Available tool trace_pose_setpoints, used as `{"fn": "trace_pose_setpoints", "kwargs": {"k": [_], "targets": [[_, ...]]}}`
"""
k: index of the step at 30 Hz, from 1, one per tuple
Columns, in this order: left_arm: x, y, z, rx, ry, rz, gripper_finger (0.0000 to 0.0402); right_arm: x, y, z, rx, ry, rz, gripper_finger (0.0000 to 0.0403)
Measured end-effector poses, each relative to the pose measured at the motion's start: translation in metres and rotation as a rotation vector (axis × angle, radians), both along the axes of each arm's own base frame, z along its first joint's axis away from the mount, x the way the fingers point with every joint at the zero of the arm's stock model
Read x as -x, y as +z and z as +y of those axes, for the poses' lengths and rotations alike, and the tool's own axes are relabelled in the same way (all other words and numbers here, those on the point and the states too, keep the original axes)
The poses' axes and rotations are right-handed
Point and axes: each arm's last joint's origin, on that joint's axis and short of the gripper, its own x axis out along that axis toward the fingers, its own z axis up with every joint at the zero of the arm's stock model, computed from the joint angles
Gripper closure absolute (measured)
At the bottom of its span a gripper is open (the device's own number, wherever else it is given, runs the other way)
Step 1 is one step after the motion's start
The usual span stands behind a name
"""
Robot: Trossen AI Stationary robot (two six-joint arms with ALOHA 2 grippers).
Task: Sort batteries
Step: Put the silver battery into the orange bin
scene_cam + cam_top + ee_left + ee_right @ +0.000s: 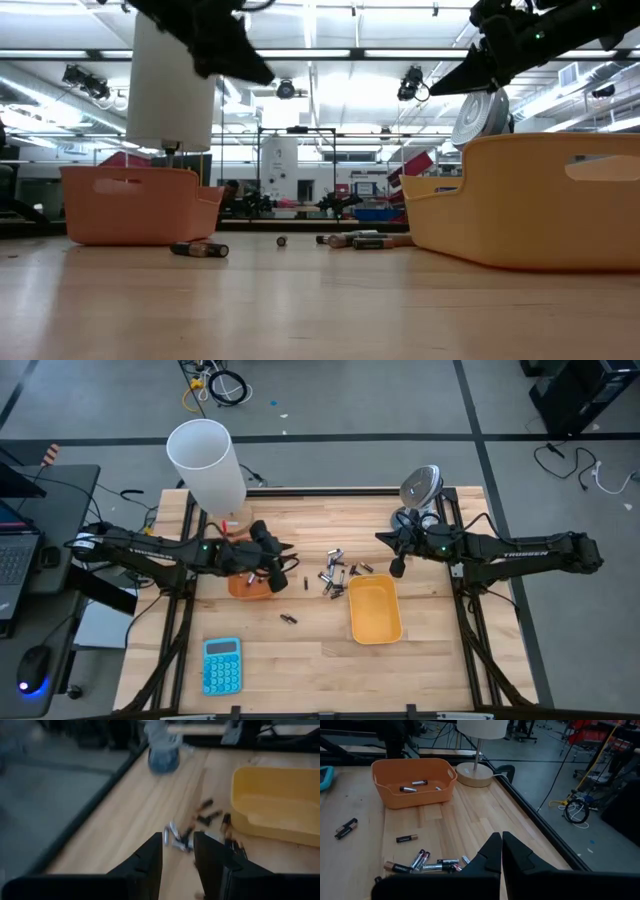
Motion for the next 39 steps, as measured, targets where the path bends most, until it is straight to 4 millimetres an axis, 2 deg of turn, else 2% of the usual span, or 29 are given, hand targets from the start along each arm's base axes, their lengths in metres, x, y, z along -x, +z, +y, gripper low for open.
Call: {"fn": "trace_pose_setpoints", "kwargs": {"k": [4,8,25,33,39], "targets": [[-0.006,0.003,0.001,-0.101,-0.061,-0.007,0.0289,0.0,0.0,0.0,0.008,0.003,0.004,0.04],[-0.019,-0.006,0.005,-0.147,-0.101,0.014,0.0289,0.0,0.0,0.0,0.01,0.003,0.002,0.04],[-0.078,-0.085,0.029,-0.262,-0.345,0.183,0.0289,0.003,0.004,0.001,0.004,0.004,-0.029,0.04],[-0.092,-0.116,0.035,-0.177,-0.496,0.17,0.0289,0.002,0.003,0.002,-0.024,0.031,-0.031,0.04],[-0.09,-0.132,0.047,-0.082,-0.582,0.217,0.0289,0.002,0.004,0.002,-0.018,0.033,-0.029,0.04]]}}
